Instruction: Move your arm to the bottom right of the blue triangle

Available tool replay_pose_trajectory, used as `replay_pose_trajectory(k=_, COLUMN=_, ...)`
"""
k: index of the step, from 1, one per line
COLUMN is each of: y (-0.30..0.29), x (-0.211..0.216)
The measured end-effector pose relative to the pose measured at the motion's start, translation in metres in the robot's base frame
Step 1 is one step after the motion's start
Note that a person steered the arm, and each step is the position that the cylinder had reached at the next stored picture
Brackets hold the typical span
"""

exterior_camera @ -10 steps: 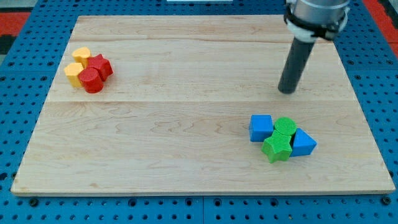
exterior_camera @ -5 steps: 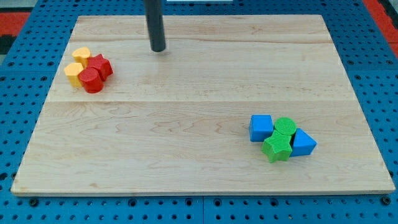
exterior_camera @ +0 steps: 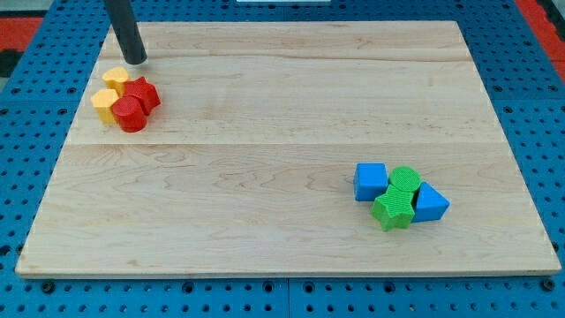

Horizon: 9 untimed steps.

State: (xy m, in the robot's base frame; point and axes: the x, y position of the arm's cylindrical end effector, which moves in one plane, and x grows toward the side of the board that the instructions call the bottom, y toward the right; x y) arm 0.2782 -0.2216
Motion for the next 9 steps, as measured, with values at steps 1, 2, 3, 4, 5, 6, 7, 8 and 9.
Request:
replay_pose_trajectory(k=1, y=0.068, x=-0.001)
replay_pose_trajectory(k=2, y=0.153, x=0.006)
replay_pose_trajectory(k=3, y=0.257, x=0.019)
replay_pose_trajectory(k=4, y=0.338, x=0.046)
replay_pose_trajectory(k=5, y=0.420, x=0.104)
replay_pose_trajectory(k=6, y=0.492, x=0.168)
replay_pose_trajectory(k=7, y=0.505, x=0.227)
replay_pose_trajectory(k=8, y=0.472, x=0.274)
replay_pose_trajectory(k=9, y=0.380, x=0.281)
